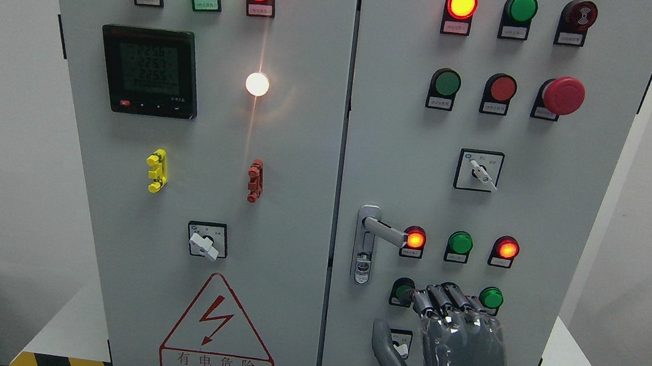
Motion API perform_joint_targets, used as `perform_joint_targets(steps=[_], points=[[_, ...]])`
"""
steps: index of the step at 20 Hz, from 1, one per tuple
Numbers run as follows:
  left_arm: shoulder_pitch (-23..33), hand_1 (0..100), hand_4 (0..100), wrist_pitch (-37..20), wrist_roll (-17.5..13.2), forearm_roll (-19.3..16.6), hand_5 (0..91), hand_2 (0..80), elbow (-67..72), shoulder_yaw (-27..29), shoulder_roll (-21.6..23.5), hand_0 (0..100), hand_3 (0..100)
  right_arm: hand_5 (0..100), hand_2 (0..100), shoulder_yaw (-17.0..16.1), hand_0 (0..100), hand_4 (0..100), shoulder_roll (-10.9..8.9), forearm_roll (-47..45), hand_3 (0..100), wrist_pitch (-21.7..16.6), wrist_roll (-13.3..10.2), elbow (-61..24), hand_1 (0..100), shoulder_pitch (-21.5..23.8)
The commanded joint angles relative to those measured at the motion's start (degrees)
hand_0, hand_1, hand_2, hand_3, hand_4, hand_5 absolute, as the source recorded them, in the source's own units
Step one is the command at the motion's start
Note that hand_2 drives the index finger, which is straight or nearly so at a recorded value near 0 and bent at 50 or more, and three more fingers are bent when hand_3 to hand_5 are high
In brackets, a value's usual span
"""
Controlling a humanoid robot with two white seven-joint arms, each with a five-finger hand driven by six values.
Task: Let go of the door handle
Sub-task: 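Open the right hand and pull it away from the handle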
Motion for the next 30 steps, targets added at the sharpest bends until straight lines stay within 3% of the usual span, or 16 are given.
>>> perform_joint_targets(steps=[1, 4, 8, 18, 21, 30], points=[[-1.5, 56, 0, 0.0, 0.0, 0.0, 0.0, 0.0, 1.7, 0.0, 0.0, 12, 0, 21, 12, -14.0, 49, 15, 0.12, -6.0, 15, -7.2, -0.5, -4.7, 39, 3.5], [-1.5, 56, 0, 0.0, 0.0, 0.0, 0.0, 0.0, 1.7, 0.0, 0.0, 12, 0, 13, 0, -15.0, 50, 7, -0.06, -8.4, 7, -8.4, 0.2, -4.7, 33, 3.0], [-1.5, 56, 0, 0.0, 0.0, 0.0, 0.0, 0.0, 1.7, 0.0, 0.0, 12, 0, 0, 0, -14.3, 51, 0, -0.06, -11.2, 0, -8.4, 0.3, -4.3, 28, 1.1], [-1.5, 56, 0, 0.0, 0.0, 0.0, 0.0, 0.0, 1.7, 0.0, 0.0, 12, 0, 0, 0, -14.0, 50, 0, 0.03, -14.5, 0, -8.4, 1.3, -3.7, 24, -0.9], [-1.5, 56, 0, 0.0, 0.0, 0.0, 0.0, 0.0, 1.7, 0.0, 0.0, 12, 0, 0, 0, -12.9, 50, 0, 0.12, -14.5, 0, -8.3, 2.5, -3.7, 24, -1.0], [-1.5, 56, 0, 0.0, 0.0, 0.0, 0.0, 0.0, 1.7, 0.0, 0.0, 12, 0, 0, 0, -9.7, 49, 0, 0.2, -14.5, 0, -7.4, 2.2, -3.7, 23, -1.3]])
